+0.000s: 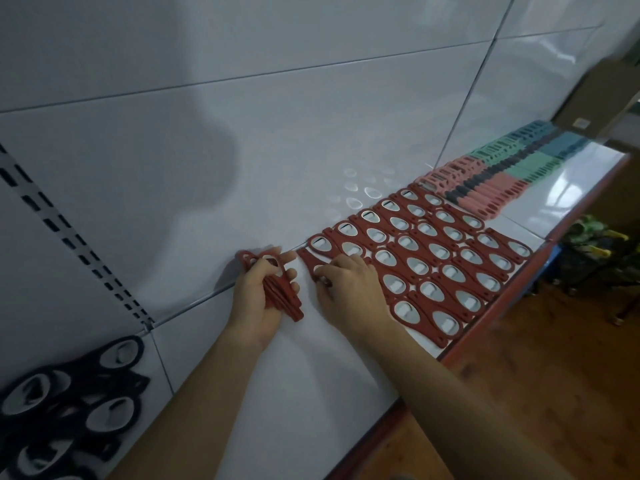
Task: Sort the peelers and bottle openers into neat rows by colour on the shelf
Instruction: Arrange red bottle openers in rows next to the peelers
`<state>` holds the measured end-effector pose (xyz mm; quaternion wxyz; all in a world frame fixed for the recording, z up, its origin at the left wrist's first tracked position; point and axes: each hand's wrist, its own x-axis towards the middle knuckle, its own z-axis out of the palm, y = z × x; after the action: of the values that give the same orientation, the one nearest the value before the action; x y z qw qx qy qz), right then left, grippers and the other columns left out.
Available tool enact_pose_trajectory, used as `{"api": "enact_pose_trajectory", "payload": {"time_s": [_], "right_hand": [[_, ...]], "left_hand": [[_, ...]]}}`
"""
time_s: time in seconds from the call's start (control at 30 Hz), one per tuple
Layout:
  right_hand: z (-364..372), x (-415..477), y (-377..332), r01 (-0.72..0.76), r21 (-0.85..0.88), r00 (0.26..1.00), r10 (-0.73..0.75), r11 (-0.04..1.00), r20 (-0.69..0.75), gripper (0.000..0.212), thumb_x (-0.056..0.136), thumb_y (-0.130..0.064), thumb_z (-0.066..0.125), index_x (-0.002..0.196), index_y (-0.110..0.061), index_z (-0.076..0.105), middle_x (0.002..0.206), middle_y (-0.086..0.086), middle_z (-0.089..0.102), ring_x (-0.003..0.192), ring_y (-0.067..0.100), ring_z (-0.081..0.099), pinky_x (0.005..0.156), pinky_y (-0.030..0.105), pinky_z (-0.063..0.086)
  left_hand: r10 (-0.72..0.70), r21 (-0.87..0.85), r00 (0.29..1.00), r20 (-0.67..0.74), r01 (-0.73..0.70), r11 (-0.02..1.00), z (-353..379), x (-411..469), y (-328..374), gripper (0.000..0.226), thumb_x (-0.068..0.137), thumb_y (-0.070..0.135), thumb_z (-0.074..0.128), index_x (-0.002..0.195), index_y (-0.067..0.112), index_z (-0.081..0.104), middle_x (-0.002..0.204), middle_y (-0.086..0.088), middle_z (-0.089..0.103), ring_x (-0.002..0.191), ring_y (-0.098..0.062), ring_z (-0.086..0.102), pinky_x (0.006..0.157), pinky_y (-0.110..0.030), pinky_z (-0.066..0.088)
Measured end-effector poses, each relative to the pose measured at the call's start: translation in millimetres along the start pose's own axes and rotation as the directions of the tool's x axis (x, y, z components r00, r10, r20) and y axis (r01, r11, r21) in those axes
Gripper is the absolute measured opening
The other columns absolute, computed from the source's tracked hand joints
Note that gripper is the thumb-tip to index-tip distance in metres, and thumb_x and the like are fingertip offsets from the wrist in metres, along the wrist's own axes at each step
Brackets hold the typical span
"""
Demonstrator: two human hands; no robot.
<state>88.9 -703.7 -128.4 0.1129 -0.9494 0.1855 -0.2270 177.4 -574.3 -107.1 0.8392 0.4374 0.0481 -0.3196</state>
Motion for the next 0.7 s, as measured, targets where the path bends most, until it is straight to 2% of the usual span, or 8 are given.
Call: {"api": "enact_pose_trajectory", "payload": {"time_s": [0.17,0.37,0.43,0.47,0.53,0.57,0.6,0.7], "right_hand": [[7.0,2.7,0.3,-0.033,-0.07,0.998,0.029,0.997,-0.064,0.018,0.091,-0.017,0.063,0.1,-0.022,0.078,0.088,-0.003,0.066,0.085,0.021,0.054,0.072,0.037,0.044],[12.9,5.5,-0.9,-0.051,-0.047,0.996,0.047,0.998,-0.078,0.018,0.093,-0.015,0.066,0.105,-0.021,0.078,0.094,-0.002,0.069,0.088,0.023,0.059,0.073,0.037,0.047],[8.1,3.5,-3.9,-0.058,0.094,0.989,0.07,0.994,-0.13,0.017,0.096,-0.017,0.064,0.106,-0.019,0.077,0.097,-0.003,0.069,0.088,0.019,0.059,0.073,0.035,0.049],[1.4,1.9,-7.1,-0.072,0.217,0.985,0.103,0.974,-0.136,0.016,0.097,-0.019,0.063,0.106,-0.019,0.077,0.098,-0.004,0.07,0.088,0.014,0.06,0.075,0.029,0.05],[-14.7,-2.0,-15.2,-0.12,0.473,0.981,0.178,0.873,-0.08,0.013,0.097,-0.022,0.067,0.107,-0.019,0.074,0.099,-0.01,0.07,0.085,0.006,0.062,0.073,0.014,0.046],[-21.8,-4.3,-18.8,-0.148,0.551,0.979,0.199,0.821,-0.033,0.014,0.094,-0.023,0.071,0.107,-0.019,0.072,0.098,-0.013,0.07,0.085,0.004,0.063,0.07,0.011,0.047],[-26.6,-7.2,-21.0,-0.167,0.581,0.978,0.206,0.797,-0.002,0.017,0.09,-0.022,0.075,0.107,-0.02,0.07,0.097,-0.017,0.068,0.085,0.003,0.063,0.069,0.011,0.048],[-30.4,-18.5,-14.7,-0.198,0.544,0.971,0.24,0.816,-0.007,0.025,0.082,-0.02,0.083,0.102,-0.023,0.069,0.096,-0.019,0.067,0.082,0.003,0.064,0.067,0.015,0.052]], "left_hand": [[-0.026,-0.006,0.999,-0.023,0.026,1.0,1.2,-0.1,-1.7,0.032,0.099,-0.002,0.046,0.123,0.006,0.064,0.119,-0.01,0.075,0.106,-0.031,0.073,0.081,-0.042,0.059],[0.011,0.064,0.992,-0.127,-0.003,0.998,-0.1,6.9,-7.1,0.031,0.098,0.005,0.061,0.128,0.002,0.064,0.121,-0.016,0.073,0.109,-0.034,0.072,0.097,-0.048,0.056],[0.007,0.072,0.99,-0.142,0.003,0.997,-0.3,7.4,-8.2,0.033,0.096,0.009,0.066,0.128,0.002,0.064,0.119,-0.018,0.073,0.105,-0.033,0.073,0.094,-0.048,0.057],[0.002,0.074,0.989,-0.148,0.009,0.997,1.1,5.8,-8.2,0.032,0.095,0.009,0.067,0.126,0.002,0.065,0.115,-0.018,0.075,0.102,-0.032,0.074,0.092,-0.048,0.058],[-0.01,0.084,0.993,-0.12,0.02,0.996,5.6,1.1,-8.7,0.027,0.095,0.007,0.066,0.122,0.003,0.068,0.109,-0.016,0.077,0.098,-0.03,0.076,0.089,-0.046,0.059],[-0.016,0.095,0.996,-0.087,0.025,0.995,8.8,-2.4,-9.5,0.025,0.096,0.006,0.065,0.12,0.004,0.069,0.108,-0.015,0.077,0.097,-0.03,0.076,0.088,-0.045,0.059],[-0.023,0.111,0.998,-0.057,0.03,0.993,11.6,-5.8,-10.1,0.023,0.097,0.005,0.064,0.119,0.005,0.07,0.108,-0.014,0.077,0.098,-0.029,0.076,0.086,-0.044,0.06],[-0.086,0.119,0.996,0.01,0.085,0.989,17.6,-12.4,-13.8,0.026,0.098,0.006,0.062,0.122,0.003,0.069,0.113,-0.016,0.076,0.102,-0.03,0.075,0.08,-0.04,0.061]]}}
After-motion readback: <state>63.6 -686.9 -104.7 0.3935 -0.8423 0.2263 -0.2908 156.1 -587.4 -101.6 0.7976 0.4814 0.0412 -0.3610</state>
